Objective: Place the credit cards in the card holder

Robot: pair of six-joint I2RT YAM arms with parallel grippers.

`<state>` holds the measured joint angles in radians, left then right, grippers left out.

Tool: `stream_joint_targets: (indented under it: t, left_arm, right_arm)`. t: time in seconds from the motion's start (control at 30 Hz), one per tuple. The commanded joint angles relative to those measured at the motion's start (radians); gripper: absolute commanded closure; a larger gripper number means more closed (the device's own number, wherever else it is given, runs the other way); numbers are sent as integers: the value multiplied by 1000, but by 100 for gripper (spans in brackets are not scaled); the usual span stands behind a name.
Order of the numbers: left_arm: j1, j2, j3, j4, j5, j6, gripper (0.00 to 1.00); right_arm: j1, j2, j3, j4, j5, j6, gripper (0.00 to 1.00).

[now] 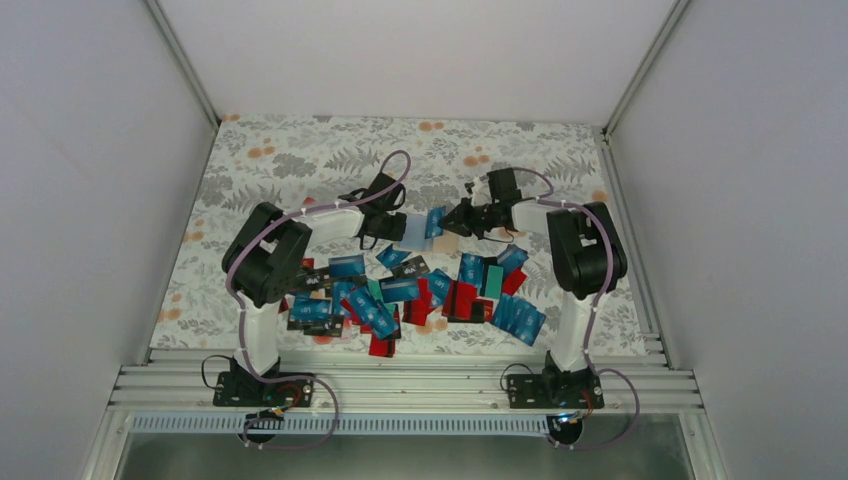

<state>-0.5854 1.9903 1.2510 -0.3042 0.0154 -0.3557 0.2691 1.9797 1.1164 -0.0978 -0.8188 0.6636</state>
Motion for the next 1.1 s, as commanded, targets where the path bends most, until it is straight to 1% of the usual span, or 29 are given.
stream_joint_targets:
  t: [0.0, 0.7, 1.07]
  left_arm:
    - [-4, 11, -20, -45, 14, -6, 84]
    - [-4, 11, -24, -42, 22, -8, 85]
    - [-4, 11, -23, -44, 21, -7, 85]
  right_arm:
    - [15, 33, 0, 26, -2, 2, 96]
    - [55, 61, 0, 75, -67, 53, 96]
    - [80, 94, 13, 95, -75, 65, 95]
